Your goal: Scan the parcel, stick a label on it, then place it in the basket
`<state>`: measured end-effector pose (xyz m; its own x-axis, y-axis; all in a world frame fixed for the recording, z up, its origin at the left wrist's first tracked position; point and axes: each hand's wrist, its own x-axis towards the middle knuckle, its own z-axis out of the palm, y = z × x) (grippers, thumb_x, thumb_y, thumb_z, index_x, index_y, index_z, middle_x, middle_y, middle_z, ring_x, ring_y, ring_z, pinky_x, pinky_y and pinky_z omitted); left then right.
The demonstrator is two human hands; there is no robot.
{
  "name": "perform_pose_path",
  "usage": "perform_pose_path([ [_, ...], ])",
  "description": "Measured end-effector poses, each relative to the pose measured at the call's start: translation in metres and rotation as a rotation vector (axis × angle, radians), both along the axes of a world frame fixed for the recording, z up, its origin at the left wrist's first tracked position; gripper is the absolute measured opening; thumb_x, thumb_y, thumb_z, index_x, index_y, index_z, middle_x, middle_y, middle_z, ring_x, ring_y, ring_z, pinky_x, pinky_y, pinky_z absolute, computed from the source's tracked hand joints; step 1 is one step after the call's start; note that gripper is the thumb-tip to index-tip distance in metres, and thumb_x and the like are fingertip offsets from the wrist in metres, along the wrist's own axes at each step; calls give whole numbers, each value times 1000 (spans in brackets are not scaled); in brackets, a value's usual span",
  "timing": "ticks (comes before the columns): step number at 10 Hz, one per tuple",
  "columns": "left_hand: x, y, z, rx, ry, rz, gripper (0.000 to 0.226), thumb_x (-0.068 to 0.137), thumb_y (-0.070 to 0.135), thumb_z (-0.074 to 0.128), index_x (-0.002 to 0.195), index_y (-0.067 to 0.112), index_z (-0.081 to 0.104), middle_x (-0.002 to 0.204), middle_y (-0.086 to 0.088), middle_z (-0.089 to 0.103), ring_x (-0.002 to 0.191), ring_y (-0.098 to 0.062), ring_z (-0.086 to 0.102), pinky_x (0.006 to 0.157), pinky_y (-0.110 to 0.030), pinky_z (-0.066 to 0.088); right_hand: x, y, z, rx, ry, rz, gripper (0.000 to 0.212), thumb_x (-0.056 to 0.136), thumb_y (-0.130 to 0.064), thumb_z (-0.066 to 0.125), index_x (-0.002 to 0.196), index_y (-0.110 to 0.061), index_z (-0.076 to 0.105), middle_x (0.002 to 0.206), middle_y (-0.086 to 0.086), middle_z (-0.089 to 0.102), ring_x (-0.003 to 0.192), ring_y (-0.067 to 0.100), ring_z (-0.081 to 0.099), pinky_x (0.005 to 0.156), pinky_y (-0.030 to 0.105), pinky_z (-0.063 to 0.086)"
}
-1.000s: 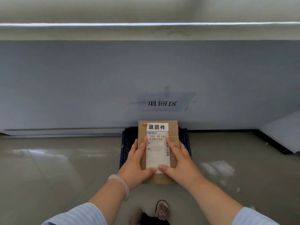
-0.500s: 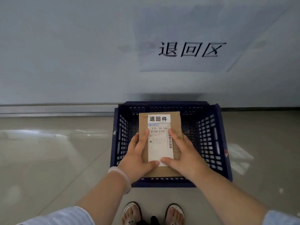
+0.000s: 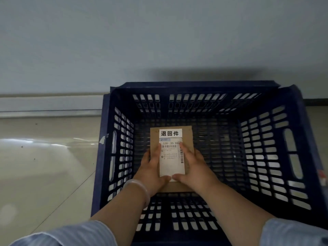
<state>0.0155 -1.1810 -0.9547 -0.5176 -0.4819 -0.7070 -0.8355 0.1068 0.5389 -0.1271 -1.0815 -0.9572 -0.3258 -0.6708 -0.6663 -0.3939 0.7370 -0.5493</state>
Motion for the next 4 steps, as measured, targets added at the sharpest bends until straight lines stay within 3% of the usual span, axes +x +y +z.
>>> perform_pose_path([
  [1, 1, -1, -10, -31, -4, -24, 106, 81, 29, 69, 138, 56, -17, 159, 2, -13, 145, -23, 12, 114, -35, 22, 2, 3, -11, 35, 22, 30, 115, 74, -41, 77, 131, -70, -18, 161, 1, 2, 144, 21, 21, 113, 40, 33],
  [2, 2, 3, -8, -35, -26, -19, 106, 80, 31, 69, 136, 58, -17, 159, 4, -15, 145, -24, 10, 114, -35, 20, 1, 6, -7, 67, 39, 75, 114, 75, -45, 75, 135, -66, -20, 162, -1, -3, 146, 21, 17, 115, 41, 30],
  [3, 0, 1, 9, -88, -46, -41, 105, 80, 37, 68, 142, 51, -15, 159, 3, -17, 146, -27, 4, 117, -39, 16, -9, 1, 14, 87, 124, 73, 105, 79, -48, 70, 144, -55, -12, 163, -5, -7, 147, 22, 13, 116, 42, 27],
  [4, -5, -8, 49, -216, -29, -45, 100, 82, 37, 67, 144, 48, -11, 160, 4, -9, 146, -27, 8, 117, -45, 21, -23, -7, 53, 4, 279, -15, 93, 85, -52, 61, 148, -48, -6, 163, -4, -1, 148, 23, 13, 116, 44, 27],
])
